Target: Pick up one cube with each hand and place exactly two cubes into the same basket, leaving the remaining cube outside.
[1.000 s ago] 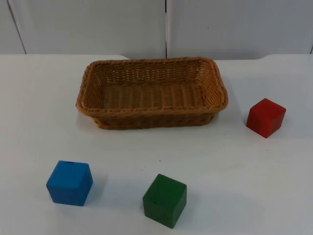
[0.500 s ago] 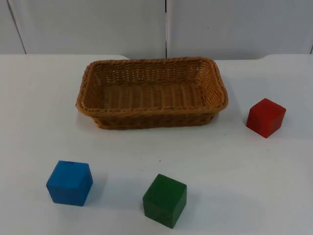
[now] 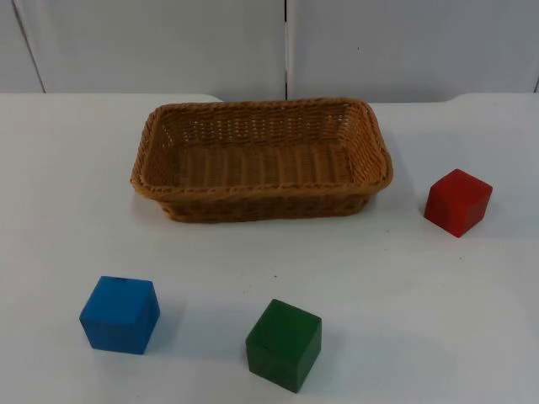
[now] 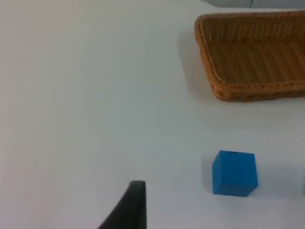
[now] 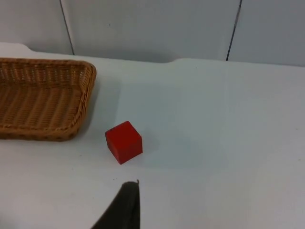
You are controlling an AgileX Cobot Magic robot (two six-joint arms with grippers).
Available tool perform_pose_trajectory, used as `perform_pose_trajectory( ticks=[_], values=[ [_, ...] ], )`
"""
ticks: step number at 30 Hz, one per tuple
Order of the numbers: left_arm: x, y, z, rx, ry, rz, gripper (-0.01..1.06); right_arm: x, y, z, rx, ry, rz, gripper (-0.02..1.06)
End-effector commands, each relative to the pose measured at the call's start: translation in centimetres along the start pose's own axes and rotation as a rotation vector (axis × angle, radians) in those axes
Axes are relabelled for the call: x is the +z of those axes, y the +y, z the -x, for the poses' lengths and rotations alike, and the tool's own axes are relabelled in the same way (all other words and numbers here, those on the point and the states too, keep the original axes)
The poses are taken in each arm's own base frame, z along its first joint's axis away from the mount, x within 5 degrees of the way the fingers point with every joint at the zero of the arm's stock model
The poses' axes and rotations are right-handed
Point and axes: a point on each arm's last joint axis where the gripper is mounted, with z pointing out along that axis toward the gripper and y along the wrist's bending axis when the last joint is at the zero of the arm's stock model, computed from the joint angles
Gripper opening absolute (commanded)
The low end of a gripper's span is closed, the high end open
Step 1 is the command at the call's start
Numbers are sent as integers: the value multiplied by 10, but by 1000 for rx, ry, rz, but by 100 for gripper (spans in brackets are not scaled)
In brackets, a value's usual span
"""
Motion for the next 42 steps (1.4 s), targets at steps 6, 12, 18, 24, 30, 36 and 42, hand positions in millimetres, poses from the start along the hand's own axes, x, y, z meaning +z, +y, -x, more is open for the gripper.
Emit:
perform_pose_trajectory(
  ticks=[6,12,18,24,30,36,42],
  values=[
    [8,-5,14,0,16,-55,105,28,-1,16,-9,52,-1,105],
    [6,-6,33,5,6,-52,105,45,-1,24,-14,104,2,105],
    [8,-7,52,28,11,-52,105,58,-1,25,-17,149,5,105],
    [18,-7,61,30,50,-53,105,71,0,27,-41,175,11,105],
    [33,-7,69,35,88,-70,105,83,0,27,-71,204,17,105],
    [55,-10,72,36,152,-125,105,101,0,27,-85,223,21,105],
    [77,-10,76,31,187,-150,105,124,1,23,-87,288,28,105]
  ],
)
